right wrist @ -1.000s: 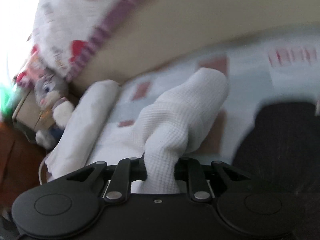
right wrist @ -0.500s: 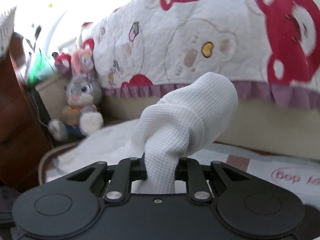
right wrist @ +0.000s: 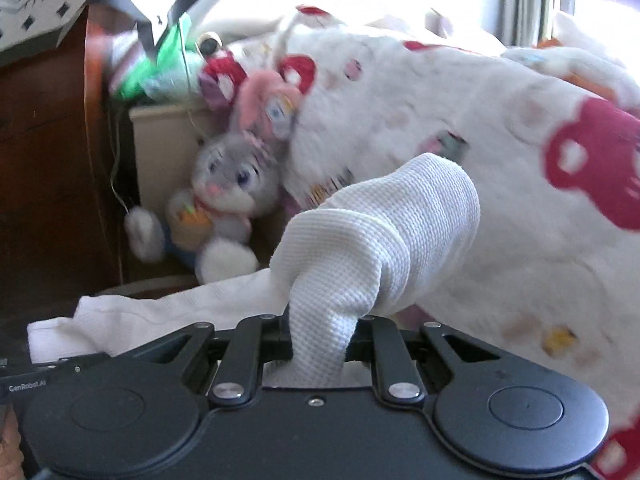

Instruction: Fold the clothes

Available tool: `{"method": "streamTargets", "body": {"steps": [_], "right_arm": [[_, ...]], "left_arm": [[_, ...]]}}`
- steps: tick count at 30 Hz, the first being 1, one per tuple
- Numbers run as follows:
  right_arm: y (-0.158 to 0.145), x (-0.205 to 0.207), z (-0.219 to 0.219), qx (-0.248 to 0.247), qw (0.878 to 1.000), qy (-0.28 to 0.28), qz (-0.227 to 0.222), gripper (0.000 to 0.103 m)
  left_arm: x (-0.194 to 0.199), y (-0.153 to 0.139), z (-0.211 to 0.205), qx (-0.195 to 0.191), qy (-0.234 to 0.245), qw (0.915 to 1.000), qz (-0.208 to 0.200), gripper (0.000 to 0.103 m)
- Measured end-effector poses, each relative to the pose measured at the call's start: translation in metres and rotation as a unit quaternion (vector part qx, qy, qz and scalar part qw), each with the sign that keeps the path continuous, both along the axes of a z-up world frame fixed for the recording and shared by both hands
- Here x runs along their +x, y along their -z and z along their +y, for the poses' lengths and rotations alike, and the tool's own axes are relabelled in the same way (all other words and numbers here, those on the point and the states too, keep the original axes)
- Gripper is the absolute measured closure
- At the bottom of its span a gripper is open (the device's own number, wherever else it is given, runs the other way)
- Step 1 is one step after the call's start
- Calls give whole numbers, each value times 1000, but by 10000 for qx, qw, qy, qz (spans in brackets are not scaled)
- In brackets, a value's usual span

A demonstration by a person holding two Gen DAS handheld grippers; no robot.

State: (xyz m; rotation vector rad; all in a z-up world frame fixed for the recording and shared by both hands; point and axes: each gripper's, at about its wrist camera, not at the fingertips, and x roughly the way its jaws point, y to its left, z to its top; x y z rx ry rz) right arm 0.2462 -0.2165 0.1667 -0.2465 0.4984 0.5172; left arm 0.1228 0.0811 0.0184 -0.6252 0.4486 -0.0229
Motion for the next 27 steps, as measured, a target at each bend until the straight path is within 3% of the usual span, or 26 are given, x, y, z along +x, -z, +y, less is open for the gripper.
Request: {"method": "streamTargets", "body": {"steps": [3, 5, 7, 8, 9, 10, 12, 14, 16, 18, 22, 25, 27], "right_arm": [[14, 42, 19, 564, 9982, -183, 61, 84], [30, 75, 30, 880, 9956, -212, 242, 81], [63, 109, 38, 1140, 9919, -27, 553, 60], [88, 121, 39, 1157, 9884, 389, 907, 57], [113, 133, 40, 1171, 9818, 804, 1257, 57], [136, 143, 40, 1200, 9733, 1150, 1580, 57], [168, 130, 39, 1487, 9647, 1011, 1923, 57], [200, 117, 36, 1791, 9534, 868, 2268, 57], [223, 93, 29, 2329, 9322, 708, 2677, 56], [238, 70, 31, 2588, 9164, 655, 2983, 53], [250, 38, 42, 2416, 9219, 632, 2960, 37], [256, 37, 35, 2601, 9108, 736, 3119, 34], [266, 50, 37, 2789, 8933, 580, 3476, 33]], "left_arm": [[38, 14, 36, -371, -214, 9989, 201, 93], [64, 40, 58, -631, -293, 9962, 527, 92], [91, 78, 73, -507, -503, 9938, 857, 91], [106, 98, 77, -292, -573, 9917, 1113, 89], [121, 118, 75, 247, -567, 9859, 1555, 89], [131, 132, 74, 538, -593, 9802, 1813, 89], [127, 137, 78, 155, -756, 9841, 1597, 89], [126, 126, 71, 419, -640, 9853, 1526, 89], [127, 124, 67, 613, -547, 9846, 1543, 89], [124, 129, 73, 283, -619, 9860, 1524, 89], [119, 139, 88, -457, -651, 9856, 1491, 88], [119, 142, 91, -529, -597, 9855, 1497, 89], [121, 142, 88, -382, -515, 9865, 1507, 89]]}}
